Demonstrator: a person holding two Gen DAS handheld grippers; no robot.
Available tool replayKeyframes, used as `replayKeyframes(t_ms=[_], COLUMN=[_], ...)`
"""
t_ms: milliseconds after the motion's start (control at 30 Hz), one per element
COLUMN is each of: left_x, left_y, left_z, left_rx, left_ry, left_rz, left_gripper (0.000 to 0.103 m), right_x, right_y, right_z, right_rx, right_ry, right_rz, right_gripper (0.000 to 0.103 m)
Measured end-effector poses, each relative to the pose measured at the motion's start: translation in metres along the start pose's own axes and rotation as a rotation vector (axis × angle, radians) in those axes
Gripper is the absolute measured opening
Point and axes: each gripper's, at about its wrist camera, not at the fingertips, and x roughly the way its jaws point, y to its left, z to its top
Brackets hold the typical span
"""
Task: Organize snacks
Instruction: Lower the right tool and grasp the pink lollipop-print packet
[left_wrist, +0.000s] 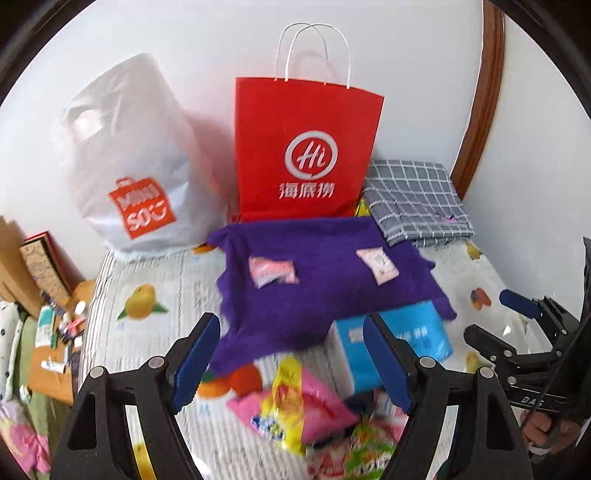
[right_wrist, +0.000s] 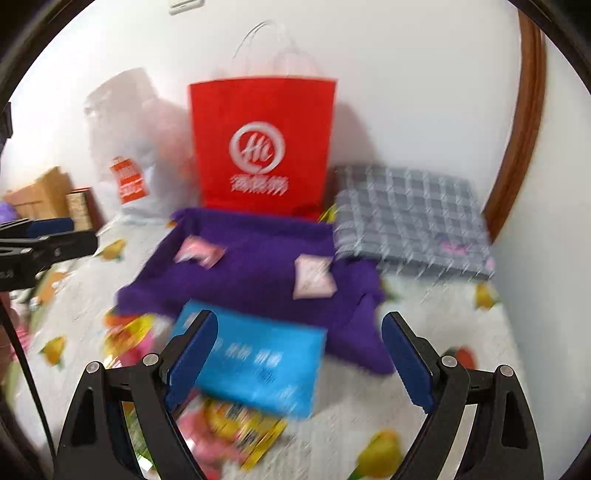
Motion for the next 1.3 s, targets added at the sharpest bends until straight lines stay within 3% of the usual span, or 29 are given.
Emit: replayKeyframes(t_ms=[267, 633, 1000, 1133, 1300], left_x=[-0.011, -0.016, -0.019, -0.021, -0.022], left_y=[0.000, 0.009, 0.027, 0.030, 0.030], left_z=[-0.042, -0.086, -0.111, -0.114, -0.118], left_rx=[-0.024, -0.072, -0.105, -0.107, -0.105], left_ry=[0.025, 0.059, 0.069, 0.063, 0.062], left_rz=[0.012, -0.001, -0.004, -0.009, -0.016], left_gripper=[0.078, 0.078, 0.078, 0.078, 0.078], right_x=[-0.013, -0.018, -0.008, 0.007, 0.007], right_y=[0.002, 0.042, 0.089, 0.091, 0.088], right_z=[-0.056, -0.119, -0.143, -0.147, -0.156], right_rx=[0.107, 0.033, -0.114, -0.134, -0.159], right_ry=[0.061, 0.132, 0.199, 0.277, 0.306], right_rz=[0.107, 0.238, 0.482, 0.491, 0.459], right_gripper=[0.089, 0.056, 0.056, 0.056, 0.057])
